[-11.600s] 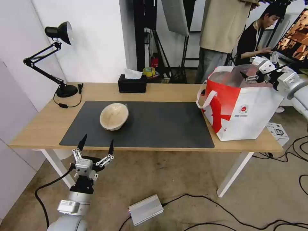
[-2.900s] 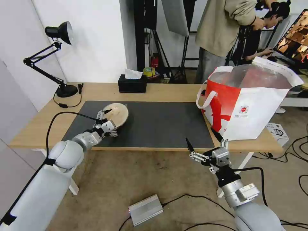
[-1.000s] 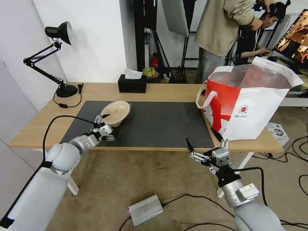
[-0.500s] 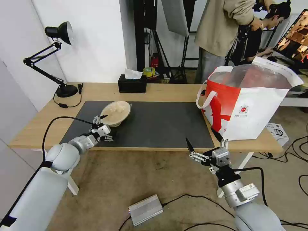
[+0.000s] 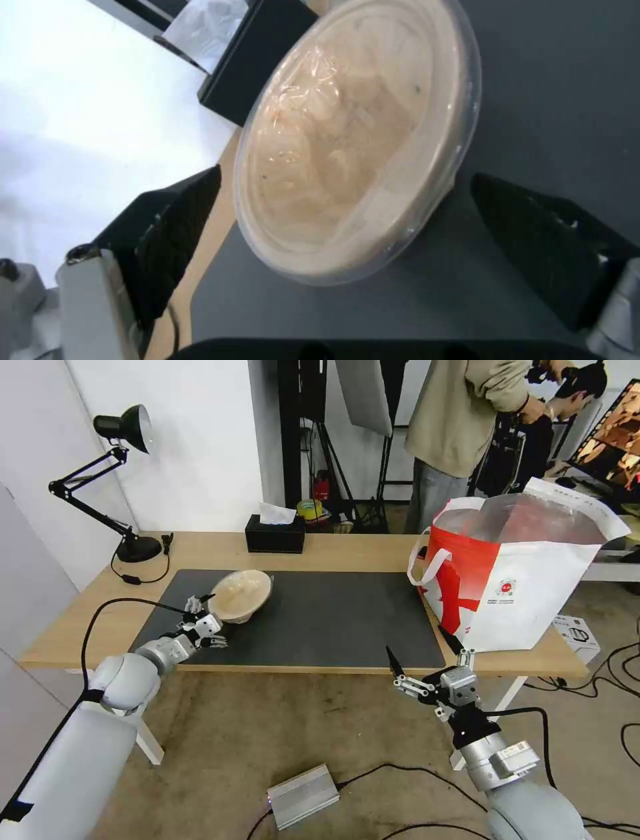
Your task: Pick up the trash from the table and place it into the takeout bag.
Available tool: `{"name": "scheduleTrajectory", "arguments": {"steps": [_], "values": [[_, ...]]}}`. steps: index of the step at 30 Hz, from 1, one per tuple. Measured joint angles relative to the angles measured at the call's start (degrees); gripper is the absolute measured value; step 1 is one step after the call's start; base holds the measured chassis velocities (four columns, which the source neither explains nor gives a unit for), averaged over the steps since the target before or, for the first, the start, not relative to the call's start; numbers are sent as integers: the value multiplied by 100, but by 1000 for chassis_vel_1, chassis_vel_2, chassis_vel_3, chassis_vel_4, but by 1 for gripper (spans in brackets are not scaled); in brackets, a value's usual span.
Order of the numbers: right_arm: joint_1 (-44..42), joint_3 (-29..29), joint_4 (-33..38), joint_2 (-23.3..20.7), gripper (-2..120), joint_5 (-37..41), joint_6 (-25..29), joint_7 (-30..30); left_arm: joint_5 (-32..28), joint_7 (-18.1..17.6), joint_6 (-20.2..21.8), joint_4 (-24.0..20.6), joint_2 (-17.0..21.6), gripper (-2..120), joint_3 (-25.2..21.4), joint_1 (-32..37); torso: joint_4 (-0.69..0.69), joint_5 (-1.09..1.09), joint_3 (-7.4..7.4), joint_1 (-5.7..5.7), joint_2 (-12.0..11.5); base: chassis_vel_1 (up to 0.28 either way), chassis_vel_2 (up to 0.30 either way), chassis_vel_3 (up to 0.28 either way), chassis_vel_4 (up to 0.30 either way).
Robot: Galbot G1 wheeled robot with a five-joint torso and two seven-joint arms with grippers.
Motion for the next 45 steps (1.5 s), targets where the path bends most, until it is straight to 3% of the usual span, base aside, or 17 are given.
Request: {"name": "scheduleTrajectory", "arguments": {"steps": [17,19,23,25,33,35,39,45], "values": [[0,0,0,0,100,0,0,0,6,-115,-23,344,-177,99,378,-417,0,0,0,1,0,0,0,0,0],[0,0,0,0,100,0,0,0,13,-124,-31,372,-185,88,390,-439,0,0,0,1,0,0,0,0,0],[0,0,0,0,100,0,0,0,13,-126,-79,379,-186,79,389,-435,0,0,0,1,0,0,0,0,0],[0,0,0,0,100,0,0,0,11,-127,-127,380,-182,65,370,-402,0,0,0,1,0,0,0,0,0],[0,0,0,0,100,0,0,0,10,-128,-152,370,-169,43,357,-363,0,0,0,1,0,0,0,0,0],[0,0,0,0,100,0,0,1,10,-127,-154,362,-171,29,357,-357,0,0,0,1,0,0,0,0,0],[0,0,0,0,100,0,0,0,9,-126,-155,376,-171,15,371,-361,0,0,0,1,0,0,0,0,0],[0,0,0,0,100,0,0,0,8,-122,-156,395,-177,1,394,-367,0,0,0,0,0,0,0,0,0]]}}
